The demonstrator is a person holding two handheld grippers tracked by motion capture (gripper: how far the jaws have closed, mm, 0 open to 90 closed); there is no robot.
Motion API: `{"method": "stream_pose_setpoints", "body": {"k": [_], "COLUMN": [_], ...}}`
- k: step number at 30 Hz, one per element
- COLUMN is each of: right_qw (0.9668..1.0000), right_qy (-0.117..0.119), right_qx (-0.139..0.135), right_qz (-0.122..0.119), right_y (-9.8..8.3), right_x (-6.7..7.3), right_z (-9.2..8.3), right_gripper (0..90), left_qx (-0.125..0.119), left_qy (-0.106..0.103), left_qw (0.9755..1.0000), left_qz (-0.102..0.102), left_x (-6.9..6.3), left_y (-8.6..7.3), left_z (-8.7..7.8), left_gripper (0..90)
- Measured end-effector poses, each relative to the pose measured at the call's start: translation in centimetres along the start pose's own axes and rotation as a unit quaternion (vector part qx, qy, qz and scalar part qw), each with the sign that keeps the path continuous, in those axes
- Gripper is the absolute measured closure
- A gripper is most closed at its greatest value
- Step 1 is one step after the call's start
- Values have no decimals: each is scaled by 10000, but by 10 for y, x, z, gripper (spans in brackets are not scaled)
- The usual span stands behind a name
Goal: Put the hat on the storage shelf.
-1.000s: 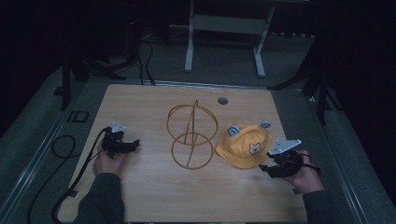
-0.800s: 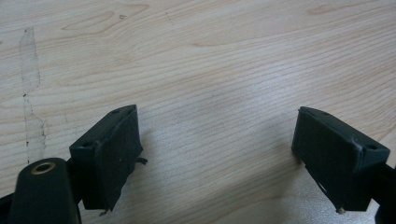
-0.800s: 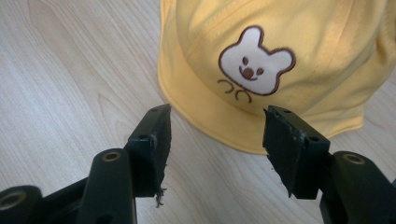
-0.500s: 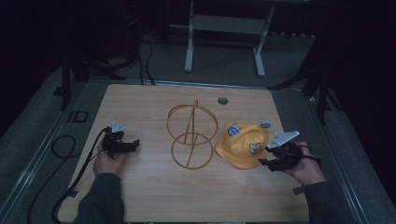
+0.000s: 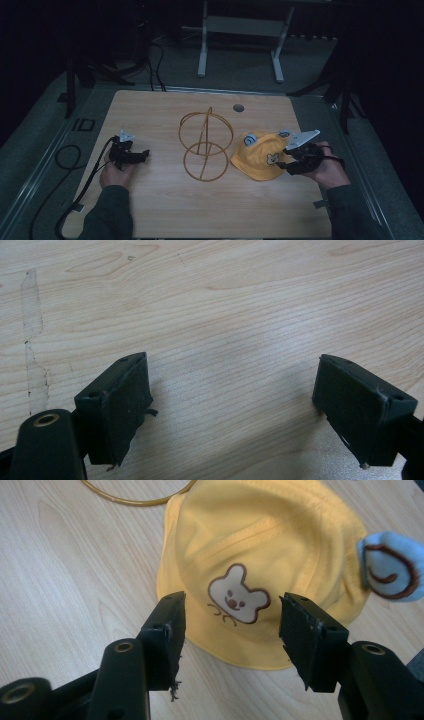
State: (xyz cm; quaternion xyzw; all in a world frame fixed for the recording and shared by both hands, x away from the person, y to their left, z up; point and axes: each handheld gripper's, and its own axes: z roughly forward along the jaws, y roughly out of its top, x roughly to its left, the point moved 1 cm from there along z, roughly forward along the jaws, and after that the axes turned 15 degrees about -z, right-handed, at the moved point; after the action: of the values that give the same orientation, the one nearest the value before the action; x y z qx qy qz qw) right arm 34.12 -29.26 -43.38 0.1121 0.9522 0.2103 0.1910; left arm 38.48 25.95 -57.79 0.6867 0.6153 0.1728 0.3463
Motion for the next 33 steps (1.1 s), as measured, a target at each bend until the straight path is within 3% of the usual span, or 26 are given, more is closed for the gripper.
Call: {"method": "stream_pose_setpoints", "body": {"k": [15,22,33], "right_qw": [9995,9994,9987], "right_qy": [91,94,158], "right_qx": [177,207,377], "right_qz": [-247,-244,-317], "right_y": [20,30,52], "right_x": [-16,-26,-43], "right_z": [-4,-8,0], "right_gripper": [440,409,395], "left_qx": [1,1,2], "left_qy": [-1,0,-6], "left_qw": [10000,10000,10000], "left_qz": [-1,1,-1], "left_x": [0,0,0], "left_y": [0,0,0], "left_z": [0,0,0], "left_gripper": [153,153,153]}}
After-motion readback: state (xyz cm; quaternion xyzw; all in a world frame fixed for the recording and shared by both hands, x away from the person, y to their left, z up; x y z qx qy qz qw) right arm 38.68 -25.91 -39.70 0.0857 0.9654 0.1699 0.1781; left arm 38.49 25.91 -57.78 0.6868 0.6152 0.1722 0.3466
